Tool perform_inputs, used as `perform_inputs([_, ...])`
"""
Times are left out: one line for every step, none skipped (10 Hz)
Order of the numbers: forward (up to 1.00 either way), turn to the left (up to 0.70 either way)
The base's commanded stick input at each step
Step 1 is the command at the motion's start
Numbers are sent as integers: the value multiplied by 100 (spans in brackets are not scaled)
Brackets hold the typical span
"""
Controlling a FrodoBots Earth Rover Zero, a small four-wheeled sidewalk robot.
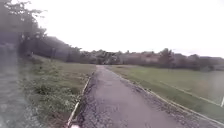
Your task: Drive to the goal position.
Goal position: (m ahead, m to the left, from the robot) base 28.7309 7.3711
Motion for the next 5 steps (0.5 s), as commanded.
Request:
perform_inputs([0, 0])
perform_inputs([0, 0])
perform_inputs([0, 0])
perform_inputs([0, 0])
perform_inputs([0, 0])
